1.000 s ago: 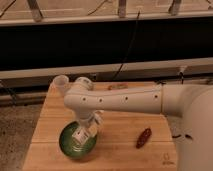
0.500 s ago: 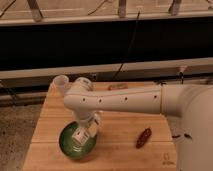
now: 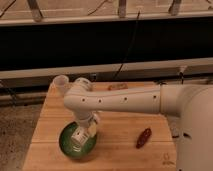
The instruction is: Place the bottle in the ceramic bowl
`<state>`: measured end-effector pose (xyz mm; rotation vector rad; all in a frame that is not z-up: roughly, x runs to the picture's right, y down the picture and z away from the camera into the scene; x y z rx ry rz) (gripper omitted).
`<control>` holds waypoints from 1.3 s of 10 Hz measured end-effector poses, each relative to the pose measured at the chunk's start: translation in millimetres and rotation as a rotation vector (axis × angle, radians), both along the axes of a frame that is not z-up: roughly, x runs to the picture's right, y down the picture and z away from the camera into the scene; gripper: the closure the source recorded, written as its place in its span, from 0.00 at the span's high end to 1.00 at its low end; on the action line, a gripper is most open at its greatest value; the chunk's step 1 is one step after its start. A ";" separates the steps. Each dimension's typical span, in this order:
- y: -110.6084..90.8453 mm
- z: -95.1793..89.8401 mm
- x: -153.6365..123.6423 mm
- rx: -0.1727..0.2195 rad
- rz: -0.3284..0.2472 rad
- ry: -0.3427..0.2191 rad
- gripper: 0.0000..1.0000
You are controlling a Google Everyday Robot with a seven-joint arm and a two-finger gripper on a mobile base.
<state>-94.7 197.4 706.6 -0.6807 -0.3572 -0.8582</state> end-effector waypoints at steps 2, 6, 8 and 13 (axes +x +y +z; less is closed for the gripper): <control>0.6 0.7 -0.5 0.001 -0.004 -0.006 0.67; 2.1 2.6 -1.8 0.001 -0.008 -0.017 0.78; 2.7 2.8 -1.9 0.001 -0.010 -0.020 0.80; 3.7 2.5 -2.1 0.003 -0.013 -0.026 0.80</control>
